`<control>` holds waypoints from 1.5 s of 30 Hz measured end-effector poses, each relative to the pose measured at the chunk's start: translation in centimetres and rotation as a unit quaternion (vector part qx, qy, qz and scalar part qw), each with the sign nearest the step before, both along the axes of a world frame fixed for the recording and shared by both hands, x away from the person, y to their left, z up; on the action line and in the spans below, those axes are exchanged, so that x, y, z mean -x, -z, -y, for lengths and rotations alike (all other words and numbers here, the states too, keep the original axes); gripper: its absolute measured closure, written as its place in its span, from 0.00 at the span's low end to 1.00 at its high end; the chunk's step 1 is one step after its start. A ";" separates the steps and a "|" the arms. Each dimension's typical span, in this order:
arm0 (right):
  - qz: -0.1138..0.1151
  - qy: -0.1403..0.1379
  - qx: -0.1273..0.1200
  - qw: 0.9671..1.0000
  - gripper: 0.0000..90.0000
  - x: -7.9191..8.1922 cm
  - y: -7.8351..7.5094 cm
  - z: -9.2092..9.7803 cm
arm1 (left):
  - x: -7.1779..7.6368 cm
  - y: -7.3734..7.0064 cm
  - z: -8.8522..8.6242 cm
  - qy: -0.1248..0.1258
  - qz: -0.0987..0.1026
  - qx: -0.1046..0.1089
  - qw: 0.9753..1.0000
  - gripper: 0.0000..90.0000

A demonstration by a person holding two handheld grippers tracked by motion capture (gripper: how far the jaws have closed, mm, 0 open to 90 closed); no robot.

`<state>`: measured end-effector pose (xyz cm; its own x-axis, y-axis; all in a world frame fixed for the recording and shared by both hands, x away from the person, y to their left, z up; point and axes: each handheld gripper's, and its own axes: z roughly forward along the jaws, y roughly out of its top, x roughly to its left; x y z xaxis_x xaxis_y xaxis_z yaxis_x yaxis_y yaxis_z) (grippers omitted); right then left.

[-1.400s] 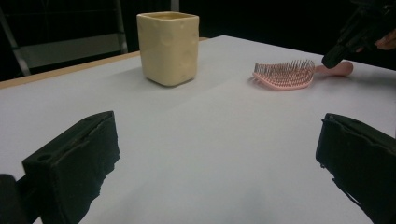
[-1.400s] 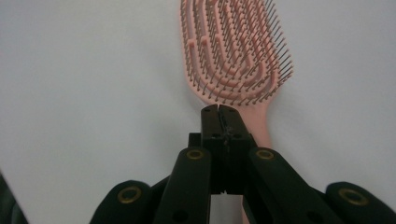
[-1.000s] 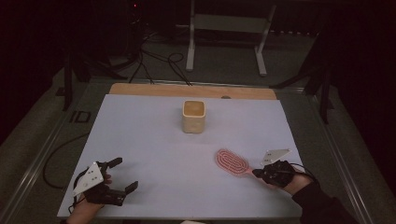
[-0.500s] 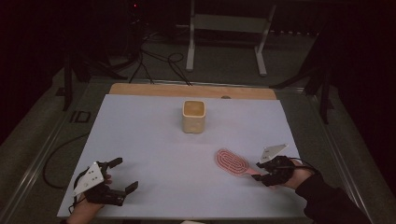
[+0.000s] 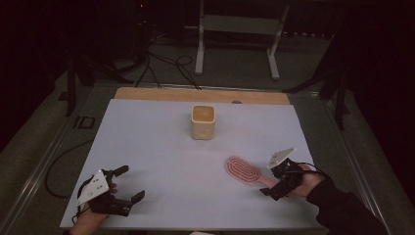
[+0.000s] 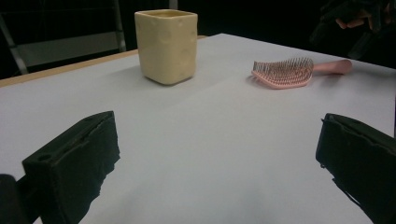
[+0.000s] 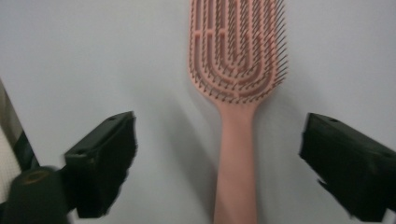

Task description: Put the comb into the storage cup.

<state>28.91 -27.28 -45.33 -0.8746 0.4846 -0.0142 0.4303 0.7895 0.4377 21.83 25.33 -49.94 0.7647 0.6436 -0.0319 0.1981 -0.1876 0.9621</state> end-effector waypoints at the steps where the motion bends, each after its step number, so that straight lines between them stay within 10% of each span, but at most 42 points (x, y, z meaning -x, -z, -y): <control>1: -0.006 -0.007 0.004 1.000 0.09 -0.1 0.0 0.0 | 0.0 0.0 0.0 0.000 0.000 0.000 1.000 0.00; 29: 0.015 -0.005 0.059 0.998 0.16 -1.6 1.2 -1.0 | 0.0 0.0 0.0 0.001 0.000 -0.001 1.000 0.00; 45: -0.026 -0.002 0.099 0.995 0.42 -2.2 2.2 -2.0 | 0.0 0.0 0.0 0.001 -0.001 0.000 1.000 0.00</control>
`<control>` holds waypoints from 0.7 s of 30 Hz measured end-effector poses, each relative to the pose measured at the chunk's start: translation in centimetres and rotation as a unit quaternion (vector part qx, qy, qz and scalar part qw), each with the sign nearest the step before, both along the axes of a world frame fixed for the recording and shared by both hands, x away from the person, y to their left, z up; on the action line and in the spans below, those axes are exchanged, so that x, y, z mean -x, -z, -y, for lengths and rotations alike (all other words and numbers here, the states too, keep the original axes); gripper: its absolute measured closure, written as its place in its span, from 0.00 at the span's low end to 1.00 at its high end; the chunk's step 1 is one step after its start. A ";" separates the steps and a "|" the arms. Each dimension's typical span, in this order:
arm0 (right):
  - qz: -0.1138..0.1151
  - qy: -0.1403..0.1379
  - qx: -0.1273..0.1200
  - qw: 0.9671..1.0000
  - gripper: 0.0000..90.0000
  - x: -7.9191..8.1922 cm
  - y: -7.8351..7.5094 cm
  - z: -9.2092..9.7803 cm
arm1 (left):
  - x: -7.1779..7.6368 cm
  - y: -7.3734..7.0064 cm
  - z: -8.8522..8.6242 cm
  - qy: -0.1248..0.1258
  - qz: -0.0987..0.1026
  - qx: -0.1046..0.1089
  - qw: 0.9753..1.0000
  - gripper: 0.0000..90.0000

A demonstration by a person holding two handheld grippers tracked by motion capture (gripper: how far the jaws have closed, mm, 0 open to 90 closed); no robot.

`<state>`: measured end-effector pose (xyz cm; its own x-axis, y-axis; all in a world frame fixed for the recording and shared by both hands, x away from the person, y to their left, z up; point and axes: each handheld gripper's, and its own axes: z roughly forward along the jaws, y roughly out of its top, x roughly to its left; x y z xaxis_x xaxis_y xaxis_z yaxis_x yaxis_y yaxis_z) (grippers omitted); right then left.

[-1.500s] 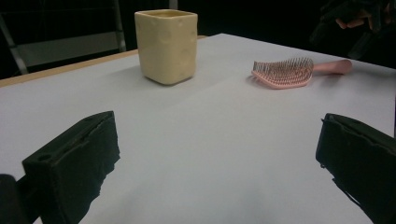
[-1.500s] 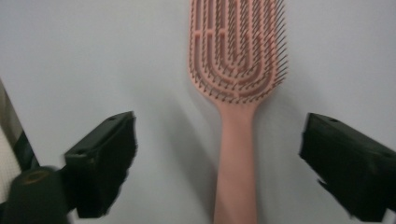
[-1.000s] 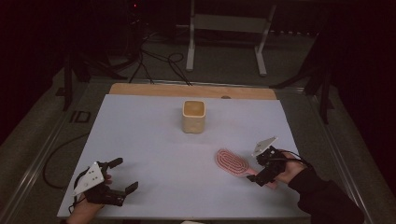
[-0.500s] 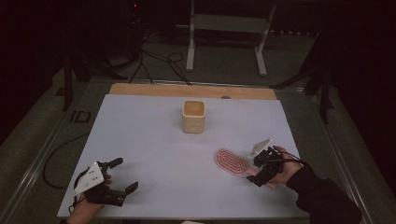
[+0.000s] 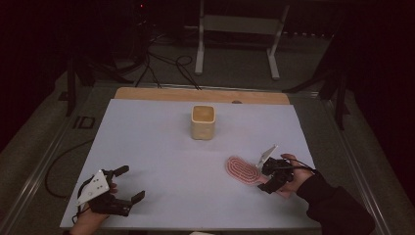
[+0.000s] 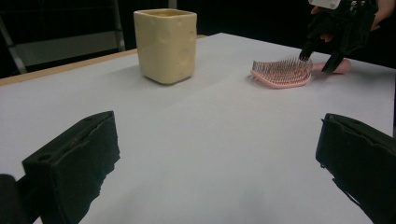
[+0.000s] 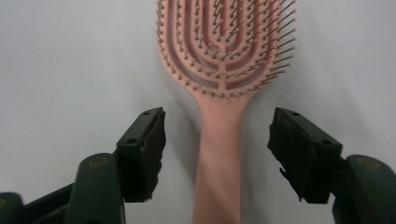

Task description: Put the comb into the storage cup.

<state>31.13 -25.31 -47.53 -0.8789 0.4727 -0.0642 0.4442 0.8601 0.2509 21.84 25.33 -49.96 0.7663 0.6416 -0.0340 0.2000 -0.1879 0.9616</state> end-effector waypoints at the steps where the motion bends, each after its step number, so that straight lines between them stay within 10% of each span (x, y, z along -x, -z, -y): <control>1: -0.003 0.003 0.003 1.000 0.47 0.0 0.0 -0.1 | 0.0 0.0 0.0 0.000 0.000 0.000 1.000 0.00; 21: -0.030 0.008 0.061 0.998 0.76 -0.7 0.6 -1.2 | -0.1 0.0 0.0 0.000 -0.001 0.002 1.000 0.00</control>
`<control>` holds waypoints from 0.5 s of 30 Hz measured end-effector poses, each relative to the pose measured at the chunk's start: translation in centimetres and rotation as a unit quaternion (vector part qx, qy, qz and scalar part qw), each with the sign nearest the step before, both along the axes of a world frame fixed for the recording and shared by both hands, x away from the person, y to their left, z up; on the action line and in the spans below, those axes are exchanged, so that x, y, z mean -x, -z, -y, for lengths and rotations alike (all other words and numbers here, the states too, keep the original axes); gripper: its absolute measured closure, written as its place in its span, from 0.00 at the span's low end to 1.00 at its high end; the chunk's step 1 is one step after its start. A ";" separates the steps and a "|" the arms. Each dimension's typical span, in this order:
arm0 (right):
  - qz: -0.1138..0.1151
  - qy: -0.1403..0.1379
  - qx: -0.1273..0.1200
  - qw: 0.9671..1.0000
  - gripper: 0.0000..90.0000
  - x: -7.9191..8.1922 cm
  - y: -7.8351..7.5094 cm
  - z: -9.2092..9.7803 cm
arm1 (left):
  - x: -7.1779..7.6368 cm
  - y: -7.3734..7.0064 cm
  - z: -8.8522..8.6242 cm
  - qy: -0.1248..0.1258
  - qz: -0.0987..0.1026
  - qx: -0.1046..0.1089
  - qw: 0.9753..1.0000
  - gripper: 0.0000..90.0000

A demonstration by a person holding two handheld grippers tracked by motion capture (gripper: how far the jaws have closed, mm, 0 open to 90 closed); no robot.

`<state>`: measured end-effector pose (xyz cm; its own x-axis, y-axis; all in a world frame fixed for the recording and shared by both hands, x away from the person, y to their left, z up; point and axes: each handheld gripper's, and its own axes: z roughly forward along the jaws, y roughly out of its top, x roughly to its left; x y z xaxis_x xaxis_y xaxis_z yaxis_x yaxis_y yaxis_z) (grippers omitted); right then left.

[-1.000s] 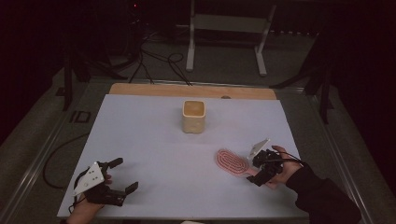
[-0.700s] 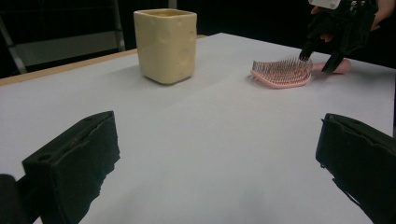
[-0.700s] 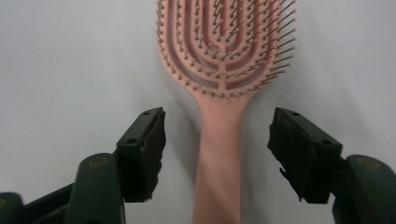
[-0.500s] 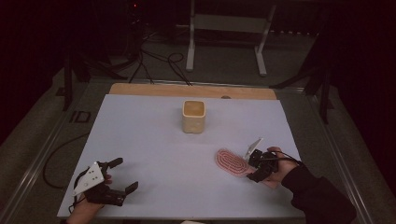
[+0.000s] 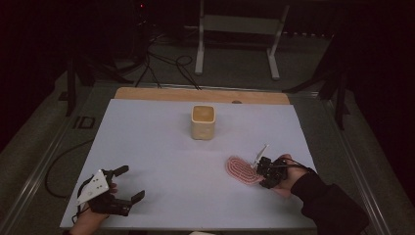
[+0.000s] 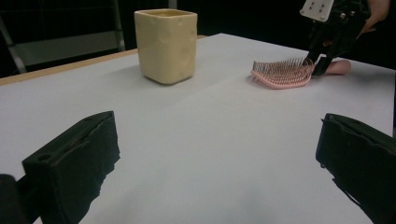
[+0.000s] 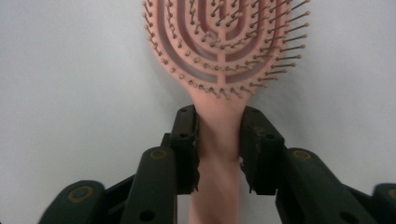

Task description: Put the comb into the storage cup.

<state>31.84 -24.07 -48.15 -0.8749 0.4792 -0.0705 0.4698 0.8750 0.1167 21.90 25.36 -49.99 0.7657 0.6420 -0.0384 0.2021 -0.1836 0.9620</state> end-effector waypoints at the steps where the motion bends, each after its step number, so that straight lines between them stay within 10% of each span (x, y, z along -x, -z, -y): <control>1: -0.001 0.002 0.000 1.000 0.76 0.0 0.1 -0.1 | 0.0 0.0 0.0 0.000 0.000 0.000 1.000 0.00; 15: 0.006 0.015 0.019 1.000 0.78 0.1 0.7 -0.7 | 0.0 0.1 0.0 0.001 -0.002 -0.002 1.000 0.00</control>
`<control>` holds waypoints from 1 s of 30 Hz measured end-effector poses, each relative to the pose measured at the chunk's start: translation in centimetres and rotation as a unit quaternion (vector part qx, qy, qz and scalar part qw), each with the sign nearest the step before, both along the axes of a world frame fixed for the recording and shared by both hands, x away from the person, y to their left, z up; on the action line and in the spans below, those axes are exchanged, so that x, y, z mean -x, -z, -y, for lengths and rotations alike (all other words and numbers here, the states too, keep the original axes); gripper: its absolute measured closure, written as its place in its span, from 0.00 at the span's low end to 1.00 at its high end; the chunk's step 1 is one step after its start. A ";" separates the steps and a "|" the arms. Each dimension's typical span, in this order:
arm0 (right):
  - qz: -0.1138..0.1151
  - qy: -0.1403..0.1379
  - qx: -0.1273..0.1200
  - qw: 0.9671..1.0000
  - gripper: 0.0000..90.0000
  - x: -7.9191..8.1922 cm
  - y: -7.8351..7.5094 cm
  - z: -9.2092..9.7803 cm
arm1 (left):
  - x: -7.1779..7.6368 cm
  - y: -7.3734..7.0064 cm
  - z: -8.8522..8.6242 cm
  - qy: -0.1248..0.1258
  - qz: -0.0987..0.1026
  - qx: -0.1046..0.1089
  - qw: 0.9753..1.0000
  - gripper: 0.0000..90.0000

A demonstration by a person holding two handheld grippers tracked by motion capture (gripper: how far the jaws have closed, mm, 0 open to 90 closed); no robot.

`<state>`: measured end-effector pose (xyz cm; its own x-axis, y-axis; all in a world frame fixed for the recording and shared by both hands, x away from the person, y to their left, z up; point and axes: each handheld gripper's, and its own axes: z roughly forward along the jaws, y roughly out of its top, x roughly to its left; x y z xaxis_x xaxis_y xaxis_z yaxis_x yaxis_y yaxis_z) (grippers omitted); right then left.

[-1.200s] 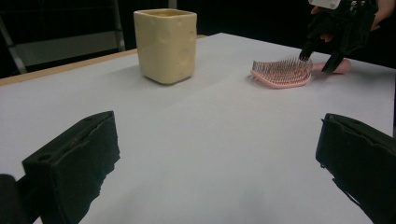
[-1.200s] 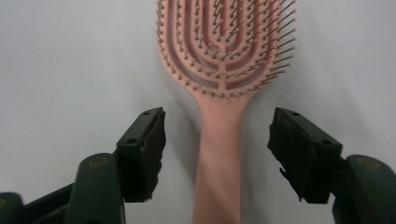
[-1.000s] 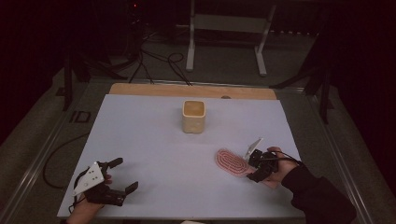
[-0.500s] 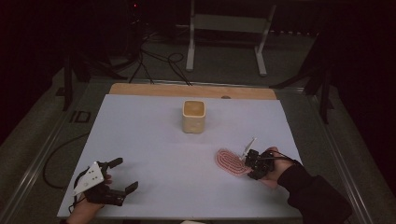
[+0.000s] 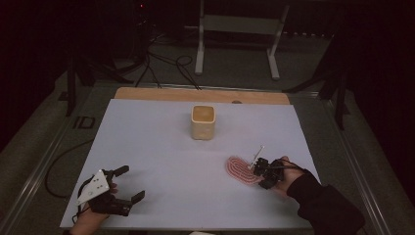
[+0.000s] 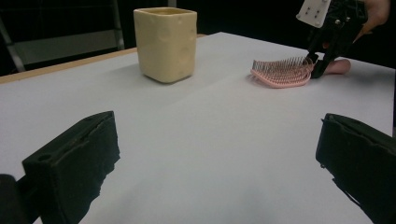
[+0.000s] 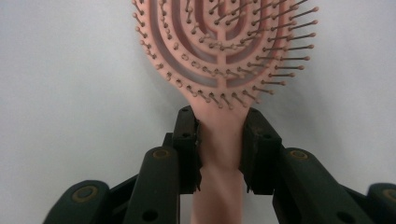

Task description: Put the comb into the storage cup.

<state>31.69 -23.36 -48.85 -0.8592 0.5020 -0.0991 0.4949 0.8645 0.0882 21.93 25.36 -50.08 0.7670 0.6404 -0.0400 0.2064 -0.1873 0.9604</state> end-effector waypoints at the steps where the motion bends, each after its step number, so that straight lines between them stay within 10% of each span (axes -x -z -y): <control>1: 0.000 0.000 0.000 1.000 0.78 0.0 0.0 0.0 | 0.0 0.0 0.0 0.000 0.000 -0.001 1.000 0.00; 30: 0.050 0.009 -0.104 0.993 0.78 1.0 -1.8 0.1 | 0.0 0.1 0.1 0.001 -0.001 -0.003 1.000 0.00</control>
